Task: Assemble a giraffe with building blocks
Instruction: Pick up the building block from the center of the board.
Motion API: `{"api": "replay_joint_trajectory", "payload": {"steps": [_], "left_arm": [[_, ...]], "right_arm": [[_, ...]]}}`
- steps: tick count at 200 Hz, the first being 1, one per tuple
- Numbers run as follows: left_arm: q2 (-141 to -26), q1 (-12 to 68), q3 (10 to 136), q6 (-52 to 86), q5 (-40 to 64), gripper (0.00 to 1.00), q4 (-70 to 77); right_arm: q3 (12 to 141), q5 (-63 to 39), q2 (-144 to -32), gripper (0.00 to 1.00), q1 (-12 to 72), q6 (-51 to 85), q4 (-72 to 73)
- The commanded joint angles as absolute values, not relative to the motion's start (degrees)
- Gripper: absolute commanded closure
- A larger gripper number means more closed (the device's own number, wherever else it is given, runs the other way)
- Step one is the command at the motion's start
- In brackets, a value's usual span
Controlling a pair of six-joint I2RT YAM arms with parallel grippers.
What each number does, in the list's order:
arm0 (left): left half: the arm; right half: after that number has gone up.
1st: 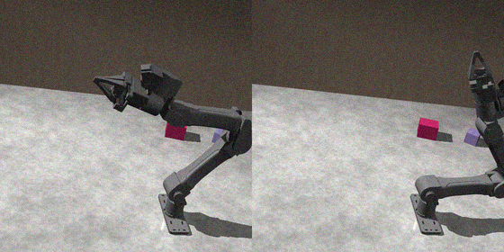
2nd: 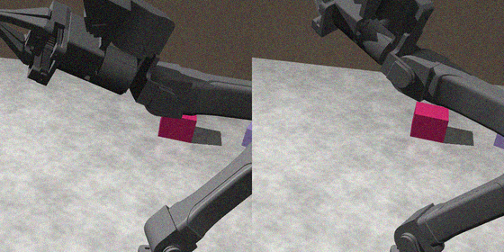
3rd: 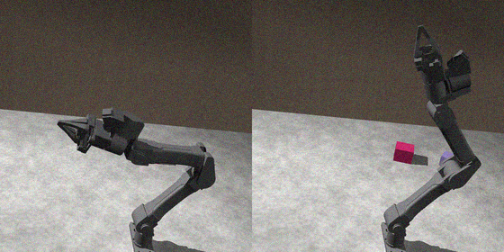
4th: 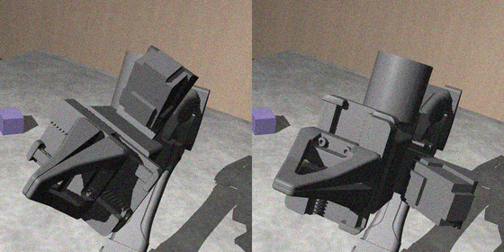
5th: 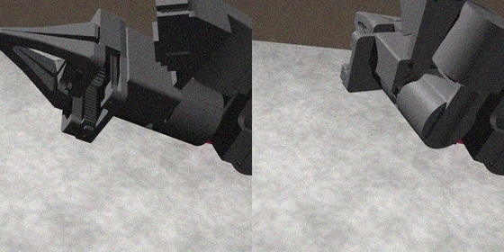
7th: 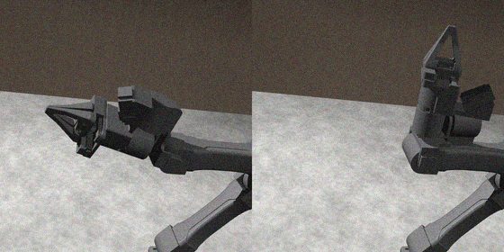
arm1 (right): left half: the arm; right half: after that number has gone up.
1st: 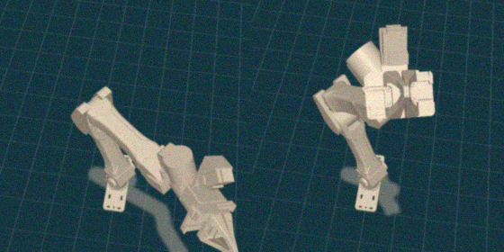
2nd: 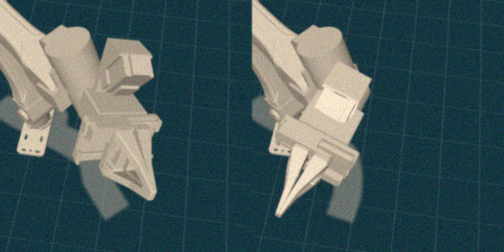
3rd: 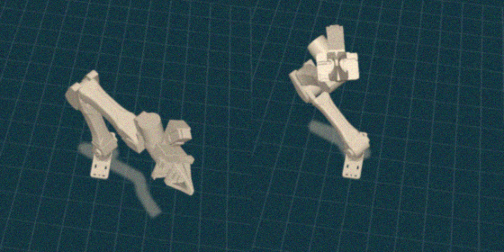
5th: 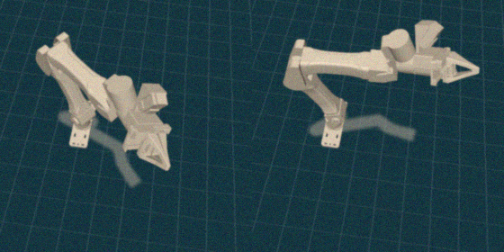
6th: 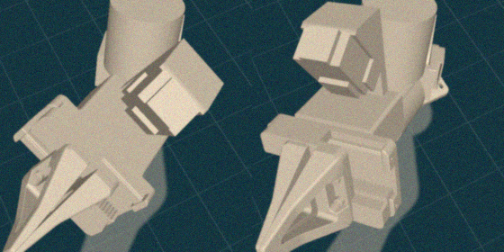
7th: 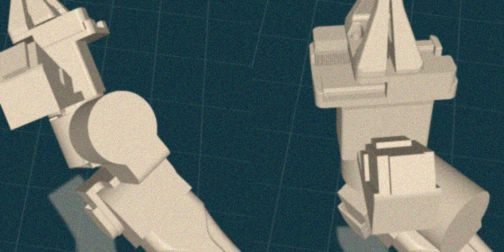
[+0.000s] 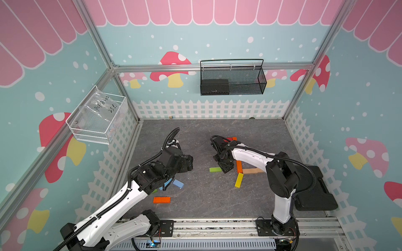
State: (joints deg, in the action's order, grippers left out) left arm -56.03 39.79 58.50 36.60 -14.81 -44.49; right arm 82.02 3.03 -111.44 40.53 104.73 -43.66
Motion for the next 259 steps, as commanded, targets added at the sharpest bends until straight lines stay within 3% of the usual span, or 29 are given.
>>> {"api": "replay_joint_trajectory", "payload": {"steps": [1, 132, 190, 220, 233, 245, 259], "left_arm": [[-55.95, 39.3, 57.41, 35.94, -14.59, 0.15, -44.12], [-55.38, 38.25, 55.9, 35.86, -14.88, 0.15, -43.92], [-54.69, 37.39, 55.63, 35.52, -14.85, 0.15, -43.95], [-54.65, 37.01, 55.63, 35.36, -14.77, 0.15, -43.95], [-54.67, 36.93, 55.63, 35.28, -14.77, 0.15, -43.95], [-54.74, 36.83, 55.63, 35.33, -14.74, 0.15, -43.88], [-54.7, 36.8, 55.72, 35.33, -14.68, 0.15, -43.86]], "right_arm": [[83.74, 2.52, -113.29, 0.26, 40.65, 108.01, -44.91], [87.09, 0.34, -120.26, 0.31, 43.29, 107.75, -44.05], [85.87, 1.12, -120.97, 0.52, 43.24, 107.27, -44.0], [84.64, 1.58, -120.74, 0.56, 43.24, 107.02, -43.99], [84.17, 1.48, -120.55, 0.62, 43.15, 106.66, -44.07], [83.73, 1.53, -120.32, 0.62, 43.07, 106.53, -44.11], [83.31, 1.54, -120.2, 0.53, 42.86, 106.38, -44.51]]}}
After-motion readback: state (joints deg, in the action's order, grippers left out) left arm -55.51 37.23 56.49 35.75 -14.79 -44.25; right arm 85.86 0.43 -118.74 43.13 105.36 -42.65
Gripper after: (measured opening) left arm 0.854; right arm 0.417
